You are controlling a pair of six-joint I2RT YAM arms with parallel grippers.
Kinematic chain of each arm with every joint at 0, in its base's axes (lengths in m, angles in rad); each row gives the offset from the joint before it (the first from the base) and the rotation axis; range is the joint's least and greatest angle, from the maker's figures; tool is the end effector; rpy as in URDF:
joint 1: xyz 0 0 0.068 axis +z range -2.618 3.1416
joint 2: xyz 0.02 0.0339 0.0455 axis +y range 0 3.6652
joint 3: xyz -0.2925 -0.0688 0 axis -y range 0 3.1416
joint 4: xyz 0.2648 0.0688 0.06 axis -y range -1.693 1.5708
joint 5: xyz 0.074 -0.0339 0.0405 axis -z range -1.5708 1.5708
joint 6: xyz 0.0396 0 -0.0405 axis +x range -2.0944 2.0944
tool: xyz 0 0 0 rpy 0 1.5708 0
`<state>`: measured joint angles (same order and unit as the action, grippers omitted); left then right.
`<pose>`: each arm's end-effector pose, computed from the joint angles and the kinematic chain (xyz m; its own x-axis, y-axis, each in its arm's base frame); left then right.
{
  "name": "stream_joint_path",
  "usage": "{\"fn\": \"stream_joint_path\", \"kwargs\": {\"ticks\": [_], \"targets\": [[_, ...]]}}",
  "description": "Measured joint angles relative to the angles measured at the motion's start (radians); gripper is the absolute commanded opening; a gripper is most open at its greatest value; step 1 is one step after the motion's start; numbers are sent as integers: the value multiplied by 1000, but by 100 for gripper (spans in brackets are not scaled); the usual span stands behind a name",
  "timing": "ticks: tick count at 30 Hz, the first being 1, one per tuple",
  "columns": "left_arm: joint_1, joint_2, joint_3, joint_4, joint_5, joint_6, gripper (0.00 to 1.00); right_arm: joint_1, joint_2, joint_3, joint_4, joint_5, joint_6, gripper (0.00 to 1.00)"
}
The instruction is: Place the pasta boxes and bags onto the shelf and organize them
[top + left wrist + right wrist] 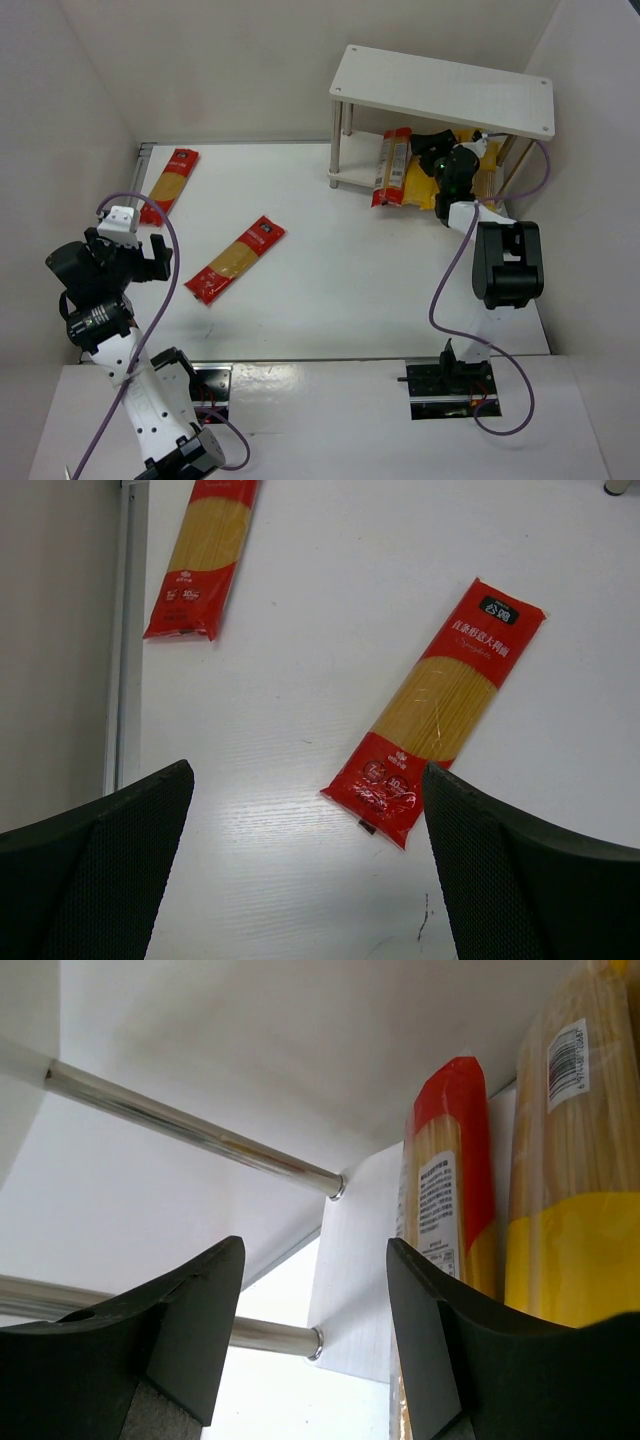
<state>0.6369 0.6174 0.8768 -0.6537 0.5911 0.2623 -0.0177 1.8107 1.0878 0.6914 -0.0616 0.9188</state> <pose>0.1102 0.0541 0.3677 -0.3191 0.0318 -0.9472 0.0027 0.9995 0.0326 0.4412 -0.0054 0.2639 -0.0540 0.7944 -0.6049 -0.0016 0.6057 0.7957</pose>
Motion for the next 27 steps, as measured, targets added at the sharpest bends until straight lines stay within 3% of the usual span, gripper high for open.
{"fn": "stream_joint_path", "kwargs": {"ticks": [6,14,16,24,27], "targets": [[0,0,0,0,2,0,100,0,-64,-56,-30,-6,12,67],[1,2,0,0,3,0,100,7,-317,-173,-199,-55,4,69],[1,2,0,0,6,0,100,17,-391,-182,-275,-74,-24,72],[2,-2,0,0,12,2,100,33,-615,-180,-647,-201,-262,100],[2,-9,0,0,14,2,100,27,-702,-203,-769,-251,-388,100]]}}
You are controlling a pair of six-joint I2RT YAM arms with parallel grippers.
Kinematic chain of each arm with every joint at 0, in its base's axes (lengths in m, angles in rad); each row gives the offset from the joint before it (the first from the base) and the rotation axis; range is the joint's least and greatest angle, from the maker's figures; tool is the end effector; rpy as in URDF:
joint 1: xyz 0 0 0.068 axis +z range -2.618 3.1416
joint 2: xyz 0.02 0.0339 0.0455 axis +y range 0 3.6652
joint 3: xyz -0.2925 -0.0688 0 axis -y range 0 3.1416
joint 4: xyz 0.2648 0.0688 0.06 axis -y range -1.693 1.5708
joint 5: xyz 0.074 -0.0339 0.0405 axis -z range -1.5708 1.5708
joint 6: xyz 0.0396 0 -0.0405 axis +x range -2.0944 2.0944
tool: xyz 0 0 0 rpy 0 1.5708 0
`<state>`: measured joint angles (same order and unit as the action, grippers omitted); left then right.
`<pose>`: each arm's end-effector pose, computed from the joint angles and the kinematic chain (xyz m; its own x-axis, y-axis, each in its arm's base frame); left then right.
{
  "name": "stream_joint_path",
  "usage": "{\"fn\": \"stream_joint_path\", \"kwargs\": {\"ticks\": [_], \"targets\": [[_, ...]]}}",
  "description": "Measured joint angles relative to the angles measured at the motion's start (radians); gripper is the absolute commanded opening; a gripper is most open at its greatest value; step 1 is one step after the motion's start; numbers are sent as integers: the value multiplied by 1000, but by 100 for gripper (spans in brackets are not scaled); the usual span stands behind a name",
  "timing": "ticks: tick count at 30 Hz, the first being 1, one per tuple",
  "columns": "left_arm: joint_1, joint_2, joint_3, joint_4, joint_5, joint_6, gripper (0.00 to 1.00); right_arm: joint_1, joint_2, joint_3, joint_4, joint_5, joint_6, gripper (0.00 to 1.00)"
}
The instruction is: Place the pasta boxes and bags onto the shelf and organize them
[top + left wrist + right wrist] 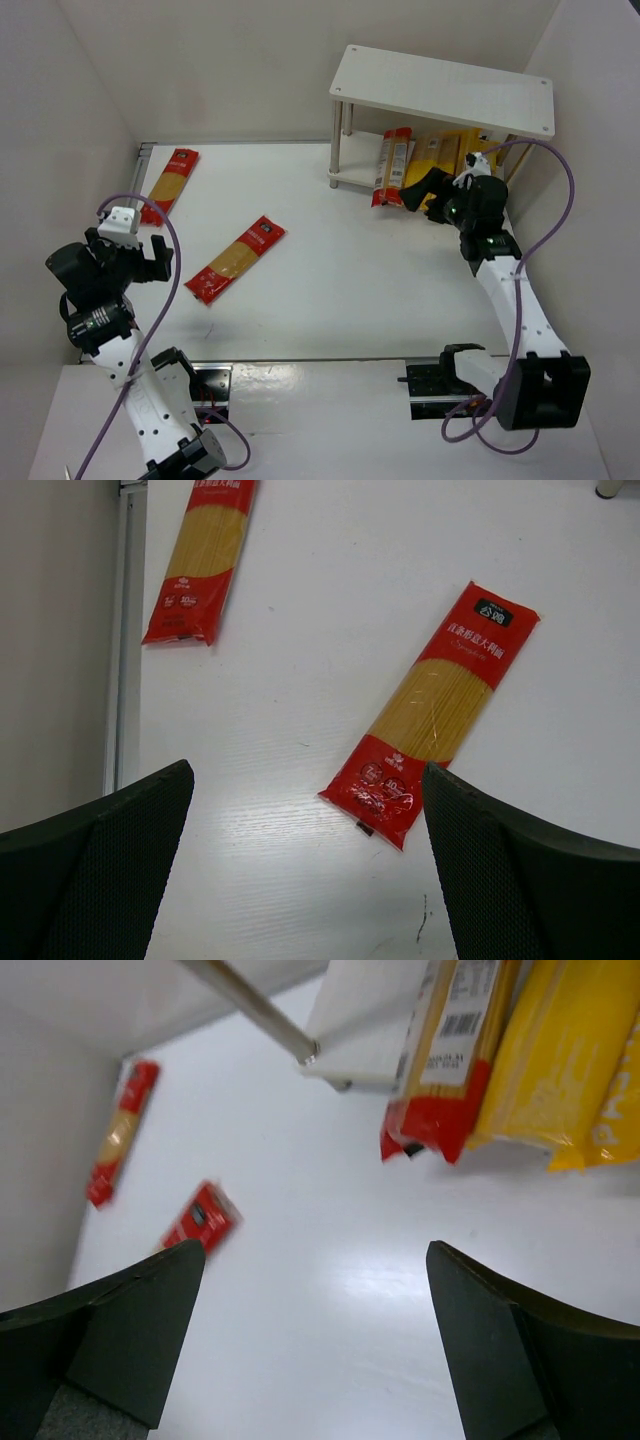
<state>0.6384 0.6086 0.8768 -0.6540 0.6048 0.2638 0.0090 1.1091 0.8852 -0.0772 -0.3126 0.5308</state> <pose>0.1083 0.0524 0.3686 -0.3092 0.0376 -0.9502 0.0140 0.9993 0.0350 0.2677 0.0146 0.3420 -0.4088 0.4780 -0.7774 -0.1105 0.8196 0.5621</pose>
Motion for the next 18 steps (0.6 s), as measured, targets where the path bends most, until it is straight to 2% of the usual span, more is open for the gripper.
{"fn": "stream_joint_path", "kwargs": {"ticks": [7,13,18], "targets": [[-3,-16,0,0,3,0,100,-19,-199,29,-263,-35,-321,100],[-34,-29,0,-1,-4,-1,100,-142,-365,3,-355,1,-442,100],[-45,-42,0,0,-10,-2,100,-152,-459,3,-393,31,-536,100]]}}
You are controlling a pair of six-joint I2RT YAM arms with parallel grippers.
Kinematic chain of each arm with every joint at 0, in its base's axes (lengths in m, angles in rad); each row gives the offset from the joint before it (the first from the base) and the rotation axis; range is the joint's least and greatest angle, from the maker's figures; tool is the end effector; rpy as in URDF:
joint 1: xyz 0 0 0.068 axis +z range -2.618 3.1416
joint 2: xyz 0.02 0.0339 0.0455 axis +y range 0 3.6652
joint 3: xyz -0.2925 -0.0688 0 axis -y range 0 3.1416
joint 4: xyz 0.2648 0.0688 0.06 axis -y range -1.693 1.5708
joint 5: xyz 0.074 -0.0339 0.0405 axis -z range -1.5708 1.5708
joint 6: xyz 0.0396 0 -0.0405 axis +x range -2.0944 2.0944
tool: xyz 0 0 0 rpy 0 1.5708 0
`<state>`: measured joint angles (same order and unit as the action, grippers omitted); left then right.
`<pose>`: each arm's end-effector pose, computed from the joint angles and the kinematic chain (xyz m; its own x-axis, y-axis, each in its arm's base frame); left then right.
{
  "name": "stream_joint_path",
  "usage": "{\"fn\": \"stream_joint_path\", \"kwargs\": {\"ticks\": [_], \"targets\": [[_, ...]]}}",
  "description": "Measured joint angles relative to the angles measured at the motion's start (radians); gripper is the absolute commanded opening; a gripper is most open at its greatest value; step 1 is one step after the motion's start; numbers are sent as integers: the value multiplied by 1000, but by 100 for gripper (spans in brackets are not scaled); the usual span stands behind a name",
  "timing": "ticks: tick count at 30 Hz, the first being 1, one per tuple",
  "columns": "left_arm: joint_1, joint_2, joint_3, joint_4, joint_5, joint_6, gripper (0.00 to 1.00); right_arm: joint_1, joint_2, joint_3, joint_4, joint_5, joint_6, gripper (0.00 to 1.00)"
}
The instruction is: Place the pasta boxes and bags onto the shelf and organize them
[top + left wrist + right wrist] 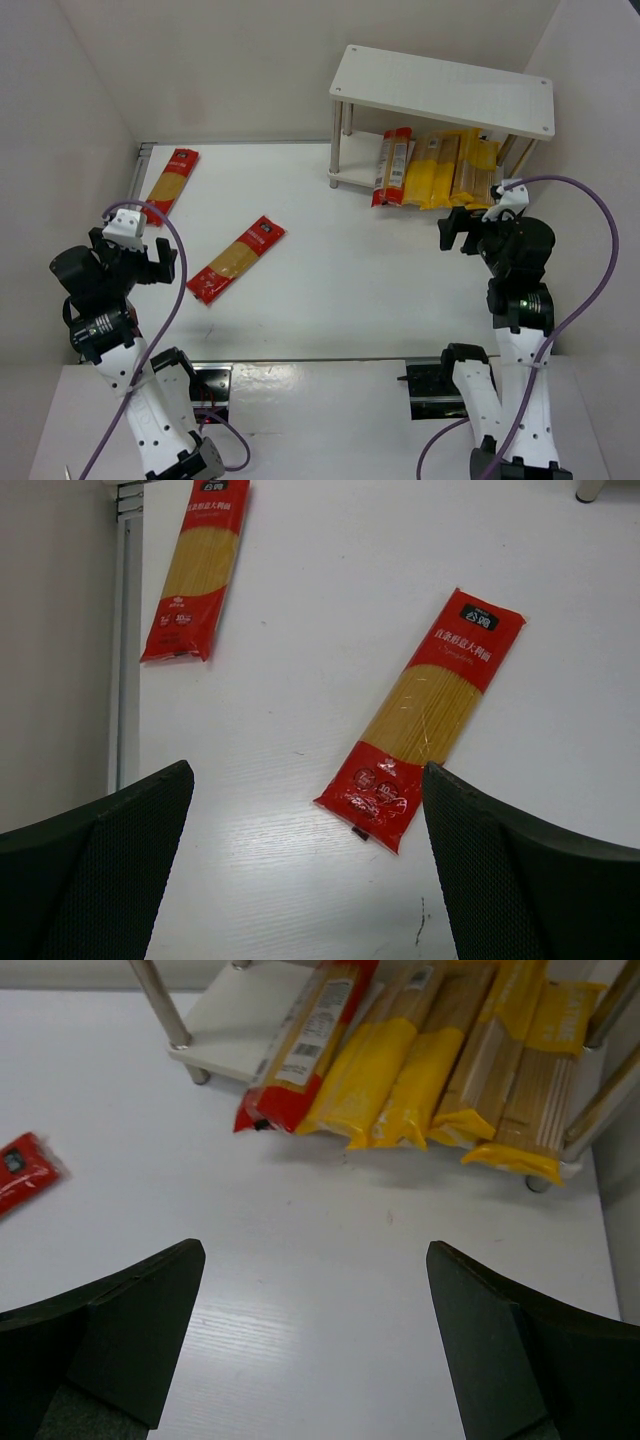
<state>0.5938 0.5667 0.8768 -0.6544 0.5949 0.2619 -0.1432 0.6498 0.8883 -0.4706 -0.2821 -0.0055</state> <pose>0.1016 0.0418 0.3724 -0.2770 0.0717 -0.9582 0.0472 0.9970 0.0610 0.1394 -0.0090 0.3856 -0.2269 0.0274 -0.9735 -0.1323 0.9895 0.0587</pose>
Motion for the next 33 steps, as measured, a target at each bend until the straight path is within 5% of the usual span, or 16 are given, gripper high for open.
{"fn": "stream_joint_path", "kwargs": {"ticks": [33], "targets": [[0,12,0,0,-21,-4,100,-176,-230,-64,-77,-89,-150,100]]}}
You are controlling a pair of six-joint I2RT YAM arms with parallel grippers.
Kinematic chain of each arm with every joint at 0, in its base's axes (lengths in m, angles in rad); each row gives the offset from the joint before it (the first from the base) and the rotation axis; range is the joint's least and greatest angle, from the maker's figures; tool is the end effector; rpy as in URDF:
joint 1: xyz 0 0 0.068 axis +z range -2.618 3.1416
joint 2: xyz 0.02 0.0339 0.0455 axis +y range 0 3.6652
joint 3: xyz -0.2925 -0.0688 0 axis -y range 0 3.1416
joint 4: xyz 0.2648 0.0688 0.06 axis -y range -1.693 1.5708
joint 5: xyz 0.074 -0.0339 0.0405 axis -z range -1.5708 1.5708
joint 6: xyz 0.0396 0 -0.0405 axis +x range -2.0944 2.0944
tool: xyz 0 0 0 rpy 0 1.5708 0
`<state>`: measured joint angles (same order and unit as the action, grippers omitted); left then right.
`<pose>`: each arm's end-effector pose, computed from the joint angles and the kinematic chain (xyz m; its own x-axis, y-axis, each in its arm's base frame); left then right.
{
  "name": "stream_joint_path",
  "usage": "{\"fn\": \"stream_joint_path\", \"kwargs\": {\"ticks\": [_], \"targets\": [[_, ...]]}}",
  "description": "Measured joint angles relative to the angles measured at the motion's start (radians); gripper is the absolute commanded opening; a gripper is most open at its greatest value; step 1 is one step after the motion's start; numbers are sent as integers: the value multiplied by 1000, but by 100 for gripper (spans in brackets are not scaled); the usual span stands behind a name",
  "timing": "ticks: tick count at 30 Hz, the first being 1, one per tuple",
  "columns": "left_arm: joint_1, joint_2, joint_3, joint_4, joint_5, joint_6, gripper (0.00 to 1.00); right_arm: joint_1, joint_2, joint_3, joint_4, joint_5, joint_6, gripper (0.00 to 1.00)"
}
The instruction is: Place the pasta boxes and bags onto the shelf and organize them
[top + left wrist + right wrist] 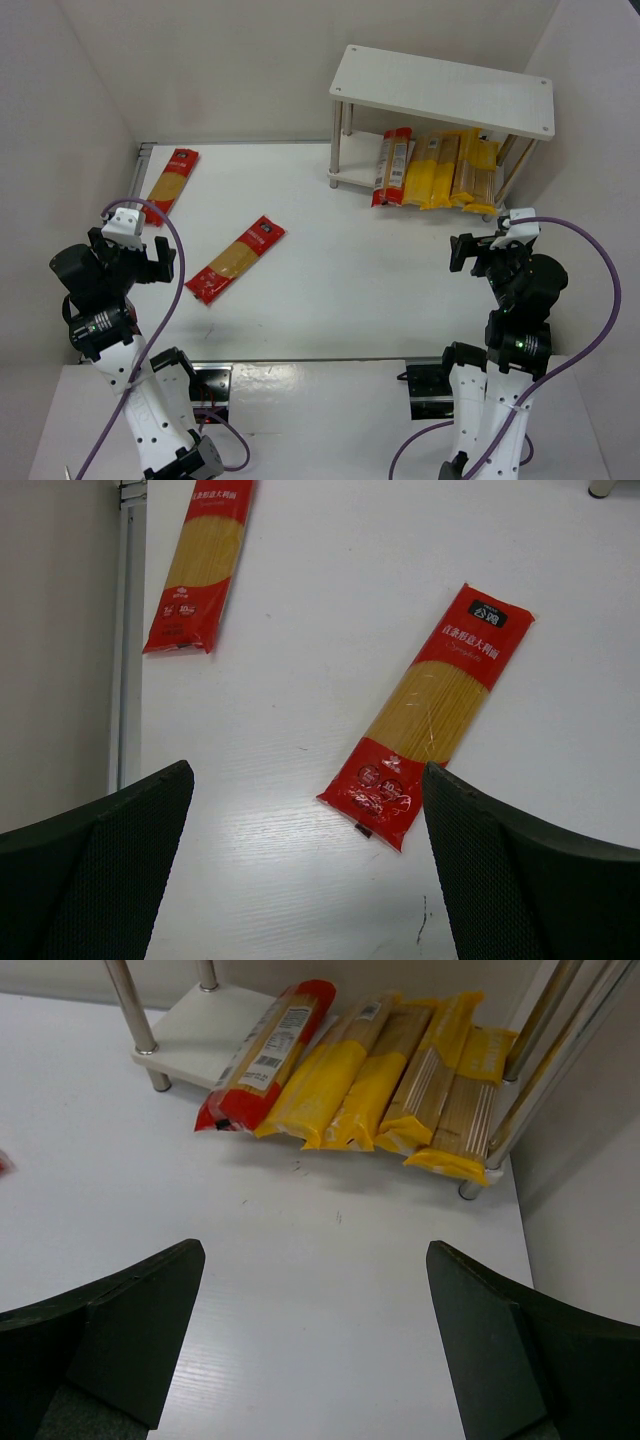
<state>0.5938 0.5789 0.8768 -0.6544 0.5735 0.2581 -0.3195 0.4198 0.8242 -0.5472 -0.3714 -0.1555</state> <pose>0.1042 0.0444 0.3712 -0.2921 0.0615 -0.9544 0.0269 0.9981 0.0561 0.0828 -0.0123 0.3763 -0.1260 -0.1103 -0.9859 -0.0687 0.9924 -0.1023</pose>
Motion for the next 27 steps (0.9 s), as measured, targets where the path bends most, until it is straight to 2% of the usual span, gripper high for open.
{"fn": "stream_joint_path", "kwargs": {"ticks": [27], "targets": [[0,1,0,0,0,1,100,-5,-29,0,0,-11,-18,100]]}}
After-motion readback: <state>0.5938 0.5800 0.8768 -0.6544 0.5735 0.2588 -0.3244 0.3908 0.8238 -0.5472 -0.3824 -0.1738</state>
